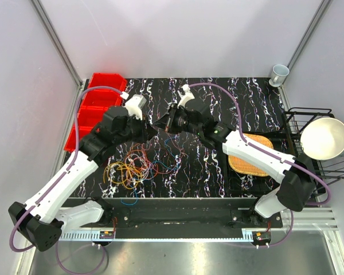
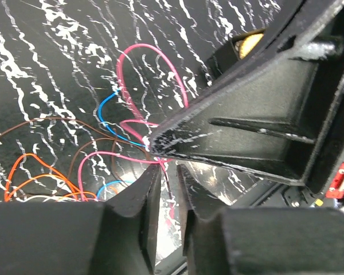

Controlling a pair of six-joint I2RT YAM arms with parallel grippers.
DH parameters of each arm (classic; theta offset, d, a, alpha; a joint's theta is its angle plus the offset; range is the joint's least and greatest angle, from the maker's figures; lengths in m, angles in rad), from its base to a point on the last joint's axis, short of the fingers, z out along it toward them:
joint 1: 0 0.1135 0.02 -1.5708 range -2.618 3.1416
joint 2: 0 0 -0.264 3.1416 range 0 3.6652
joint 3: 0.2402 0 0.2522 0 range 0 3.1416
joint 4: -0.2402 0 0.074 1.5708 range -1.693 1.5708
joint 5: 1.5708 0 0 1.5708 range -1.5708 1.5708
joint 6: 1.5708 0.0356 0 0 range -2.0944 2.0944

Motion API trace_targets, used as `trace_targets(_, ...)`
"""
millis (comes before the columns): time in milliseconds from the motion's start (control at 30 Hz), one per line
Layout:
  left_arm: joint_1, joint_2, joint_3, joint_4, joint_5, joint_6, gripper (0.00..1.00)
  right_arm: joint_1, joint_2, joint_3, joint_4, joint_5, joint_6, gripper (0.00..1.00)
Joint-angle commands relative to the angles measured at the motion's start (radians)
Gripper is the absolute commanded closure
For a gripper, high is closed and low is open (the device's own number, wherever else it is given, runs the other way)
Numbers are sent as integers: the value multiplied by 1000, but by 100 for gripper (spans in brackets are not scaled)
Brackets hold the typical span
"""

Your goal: Untangle the cables

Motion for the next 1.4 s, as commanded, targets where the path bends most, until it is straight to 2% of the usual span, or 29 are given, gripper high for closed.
trace_targets(0, -6, -13, -5, 44, -87, 18, 78, -2, -38, -3, 23, -28, -3, 100)
trace_targets(233, -33, 2, -17, 22, -191, 24, 75, -2, -32, -12, 28, -38, 3, 100)
trace_targets(433, -59, 15, -8, 22, -199, 35, 63, -2, -23, -7, 26, -61, 11, 100)
trace_targets(733, -85, 42, -4, 22, -243, 35, 60, 0, -17, -9, 23, -84, 17, 100)
trace_targets(900, -91, 30, -30, 9, -297, 14, 59, -3, -9, -50, -29, -40, 35, 100)
trace_targets(1067, -91, 7, -105, -8, -331, -34, 51, -5, 43, -104, -110, 35, 72, 100)
trace_targets(1133, -90, -8, -149, -8, -346, -66, 41, -29, 70, -134, -121, 44, 80, 100)
trace_targets(1367, -91, -24, -238, 4, -383, -127, 20, -129, 94, -190, -126, 51, 74, 100)
